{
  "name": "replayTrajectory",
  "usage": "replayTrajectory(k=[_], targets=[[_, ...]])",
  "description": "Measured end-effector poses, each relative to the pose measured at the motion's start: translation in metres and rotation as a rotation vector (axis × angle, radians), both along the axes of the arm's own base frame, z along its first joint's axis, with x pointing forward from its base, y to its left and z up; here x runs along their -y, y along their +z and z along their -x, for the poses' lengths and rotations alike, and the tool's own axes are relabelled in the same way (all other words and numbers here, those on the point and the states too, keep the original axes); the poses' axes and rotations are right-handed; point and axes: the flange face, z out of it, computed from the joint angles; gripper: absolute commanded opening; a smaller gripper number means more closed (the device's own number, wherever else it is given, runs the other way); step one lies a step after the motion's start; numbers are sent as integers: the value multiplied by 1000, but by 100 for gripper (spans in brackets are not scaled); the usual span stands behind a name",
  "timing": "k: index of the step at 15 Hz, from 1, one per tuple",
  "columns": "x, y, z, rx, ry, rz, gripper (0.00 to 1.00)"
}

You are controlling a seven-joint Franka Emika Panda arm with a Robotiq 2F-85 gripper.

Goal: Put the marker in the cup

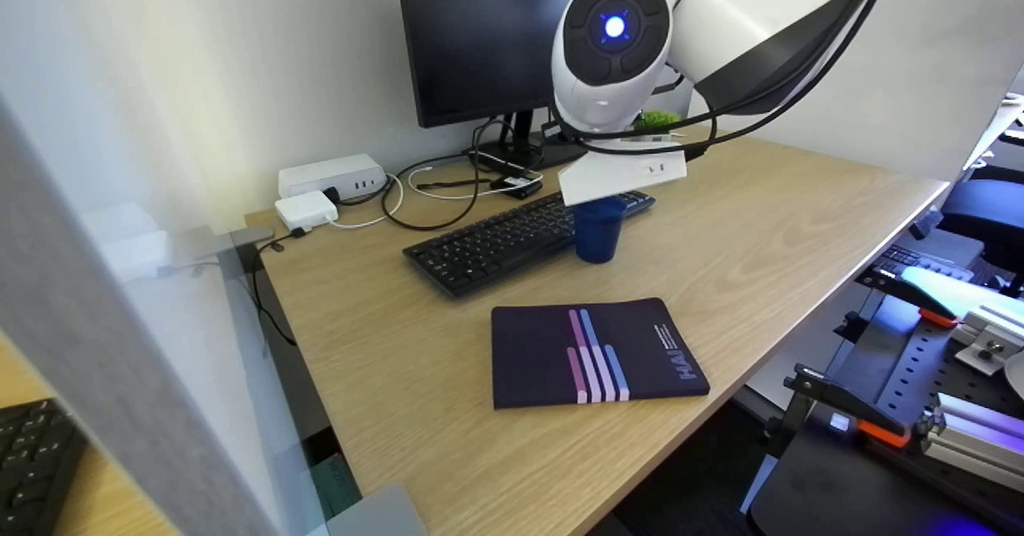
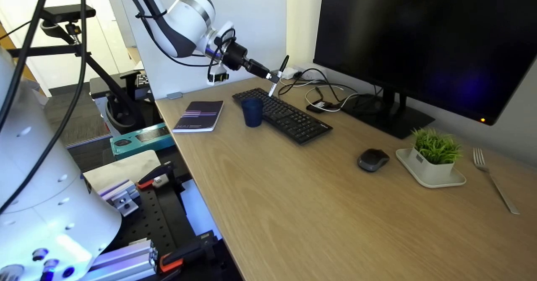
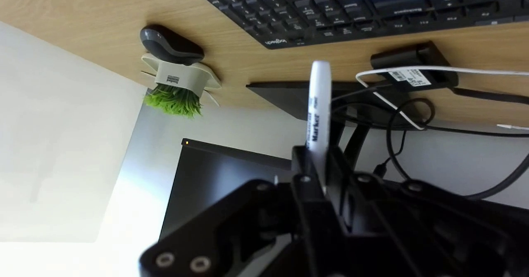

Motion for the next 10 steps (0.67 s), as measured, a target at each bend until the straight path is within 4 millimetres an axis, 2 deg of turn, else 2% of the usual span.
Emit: replayTrajectory(k=[6,10], targets=[[-2,22,-3,5,-21,-15,3],[-8,46,10,-29,-52,-35,3]])
